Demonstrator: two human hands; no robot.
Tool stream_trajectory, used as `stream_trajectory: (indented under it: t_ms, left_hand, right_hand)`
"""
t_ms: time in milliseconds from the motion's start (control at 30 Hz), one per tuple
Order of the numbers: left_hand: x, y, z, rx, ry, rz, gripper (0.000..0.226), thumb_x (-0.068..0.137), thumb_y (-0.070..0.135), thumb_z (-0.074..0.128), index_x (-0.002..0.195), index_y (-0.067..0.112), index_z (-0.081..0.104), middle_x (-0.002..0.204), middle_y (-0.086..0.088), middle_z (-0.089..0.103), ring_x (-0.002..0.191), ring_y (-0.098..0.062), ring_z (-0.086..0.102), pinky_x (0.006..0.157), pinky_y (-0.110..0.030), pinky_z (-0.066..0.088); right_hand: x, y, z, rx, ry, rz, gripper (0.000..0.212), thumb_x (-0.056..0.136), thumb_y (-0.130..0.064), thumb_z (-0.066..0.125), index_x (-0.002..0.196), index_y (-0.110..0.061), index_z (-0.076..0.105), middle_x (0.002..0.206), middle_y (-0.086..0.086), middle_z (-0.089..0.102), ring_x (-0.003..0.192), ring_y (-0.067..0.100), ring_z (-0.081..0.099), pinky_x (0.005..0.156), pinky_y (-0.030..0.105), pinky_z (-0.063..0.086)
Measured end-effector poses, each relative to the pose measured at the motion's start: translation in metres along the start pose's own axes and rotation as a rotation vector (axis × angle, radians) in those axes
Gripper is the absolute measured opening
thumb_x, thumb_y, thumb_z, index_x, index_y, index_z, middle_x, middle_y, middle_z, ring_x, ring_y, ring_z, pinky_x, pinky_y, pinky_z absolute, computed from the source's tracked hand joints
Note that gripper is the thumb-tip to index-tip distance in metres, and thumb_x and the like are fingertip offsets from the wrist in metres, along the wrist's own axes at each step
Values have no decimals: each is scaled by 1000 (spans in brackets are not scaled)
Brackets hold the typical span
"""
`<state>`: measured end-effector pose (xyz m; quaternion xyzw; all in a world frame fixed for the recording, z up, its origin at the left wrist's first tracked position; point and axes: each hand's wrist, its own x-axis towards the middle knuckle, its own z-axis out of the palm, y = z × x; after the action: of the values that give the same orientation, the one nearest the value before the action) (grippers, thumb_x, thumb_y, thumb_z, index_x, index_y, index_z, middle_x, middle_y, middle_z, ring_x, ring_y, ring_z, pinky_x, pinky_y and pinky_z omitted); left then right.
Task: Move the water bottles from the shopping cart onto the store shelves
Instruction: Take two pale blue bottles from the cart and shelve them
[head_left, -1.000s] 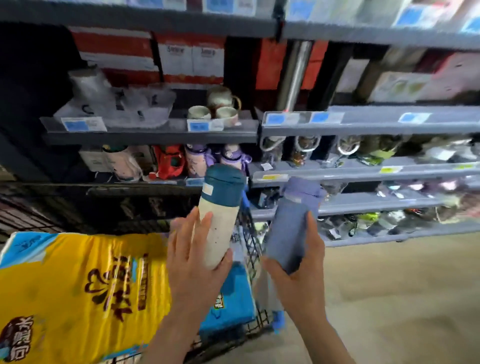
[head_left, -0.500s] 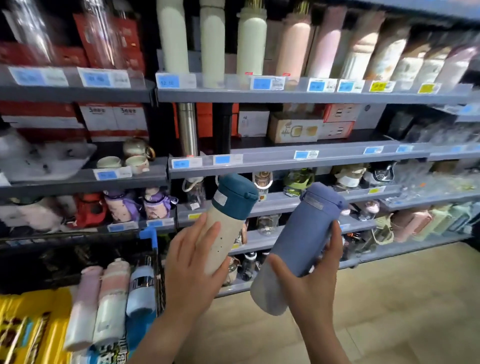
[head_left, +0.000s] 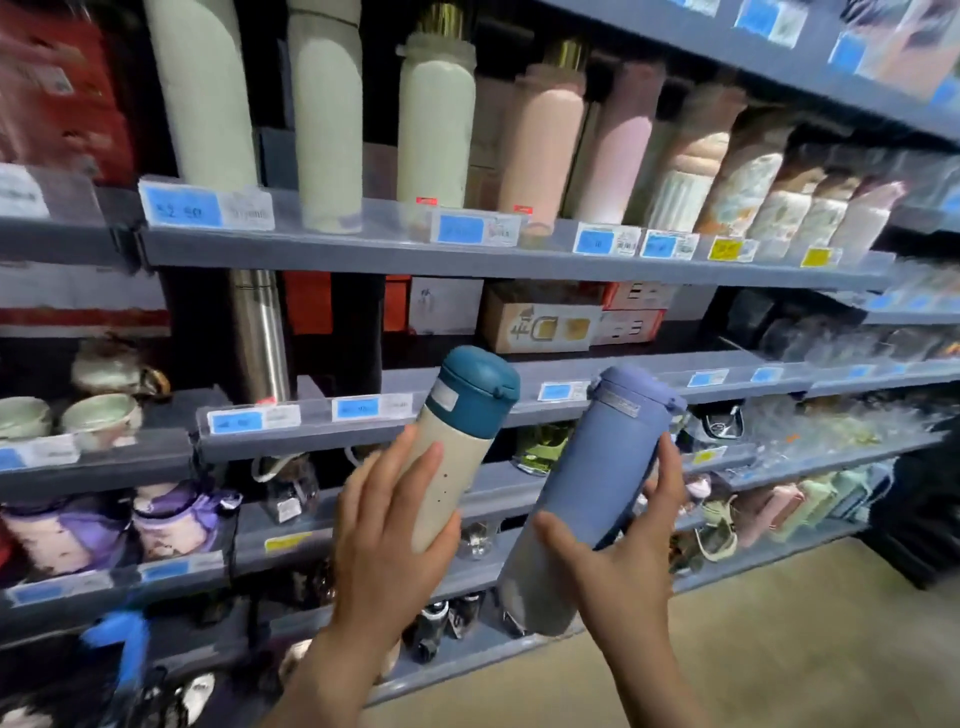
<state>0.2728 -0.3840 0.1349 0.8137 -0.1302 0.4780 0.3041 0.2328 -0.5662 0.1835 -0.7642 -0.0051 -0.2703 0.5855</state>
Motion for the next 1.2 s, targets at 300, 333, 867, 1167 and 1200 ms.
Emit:
stream_trajectory:
  t_ms: [300,333,867,1167,1200]
  left_hand:
    - [35,-41,48,78,-47,152,73,77,28,69,142,28,36,146,0,41,121,-26,48,105,-32,35]
    - [39,-45,49,90,-52,171,72,78,27,70,142,27,37,147,0,41,121,-26,49,105,-32,34]
    - [122,-58,143,252,-171,393,69,76,16,76,138,21,46,143,-5,44,114,-31,51,86,-47,49]
    - [149,-67,201,443,-121,558,53,84,15,70,134,19,52,137,-11,57,103,-36,64,83,-46,52]
    - [151,-68,206,463,-94,559,51,84,15,70,132,19,54,135,-11,59,102,-35,64,81,-46,53]
  right_hand:
    - [70,26,31,135,57,33,108,63,-11,87,131,-56,16,118,-48,30,99,-27,44,69,-1,41]
    - [77,28,33,144,61,44,109,62,-10,88,133,-53,16,117,-47,31,96,-30,43,67,-2,40]
    - [202,92,25,353,206,162,110,68,3,82,146,-38,16,123,-11,40,83,-24,54,73,18,47]
    - [268,125,34,405,296,198,113,66,-3,86,148,-37,14,137,1,34,110,-8,48,94,37,52]
    - [275,128,37,420,300,201,115,64,-6,88,146,-40,15,139,1,34,114,-3,49,95,39,52]
